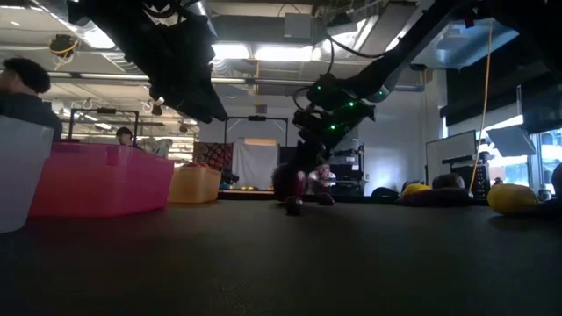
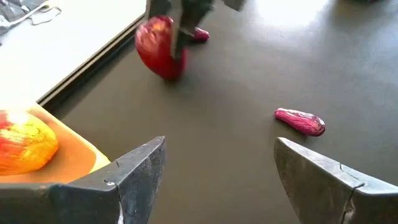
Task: Sort produce into baskets
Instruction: Put the top left apple into the orange bin
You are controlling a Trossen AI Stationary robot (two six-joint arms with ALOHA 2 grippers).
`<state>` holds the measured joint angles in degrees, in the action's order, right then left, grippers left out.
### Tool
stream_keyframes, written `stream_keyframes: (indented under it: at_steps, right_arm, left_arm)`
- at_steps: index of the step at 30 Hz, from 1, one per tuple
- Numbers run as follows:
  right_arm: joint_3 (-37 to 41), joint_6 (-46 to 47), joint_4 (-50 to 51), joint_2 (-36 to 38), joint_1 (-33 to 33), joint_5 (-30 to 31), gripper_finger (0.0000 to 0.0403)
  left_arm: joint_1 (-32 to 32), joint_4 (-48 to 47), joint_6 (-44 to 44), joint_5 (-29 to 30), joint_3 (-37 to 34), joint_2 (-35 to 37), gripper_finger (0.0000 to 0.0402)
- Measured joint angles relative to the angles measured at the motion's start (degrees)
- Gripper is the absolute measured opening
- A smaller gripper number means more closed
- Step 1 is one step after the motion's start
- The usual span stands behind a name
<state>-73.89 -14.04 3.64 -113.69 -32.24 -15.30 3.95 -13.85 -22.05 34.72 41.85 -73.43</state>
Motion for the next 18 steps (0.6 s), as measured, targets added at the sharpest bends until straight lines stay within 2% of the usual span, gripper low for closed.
stream_keyframes:
  at_steps: [10, 18]
  right_arm:
    - [0.0, -4.4, -0.1, 0.0, 9.1, -0.4, 0.0179]
    - [0.0, -4.5, -0.4, 0.0, 11.8, 0.0, 0.0179]
  left_arm:
    - [0.0, -0.1, 1.1, 0.0, 0.0, 0.0, 0.0296]
    - [0.0, -0.1, 1.9, 0.0, 0.0, 0.0, 0.0296]
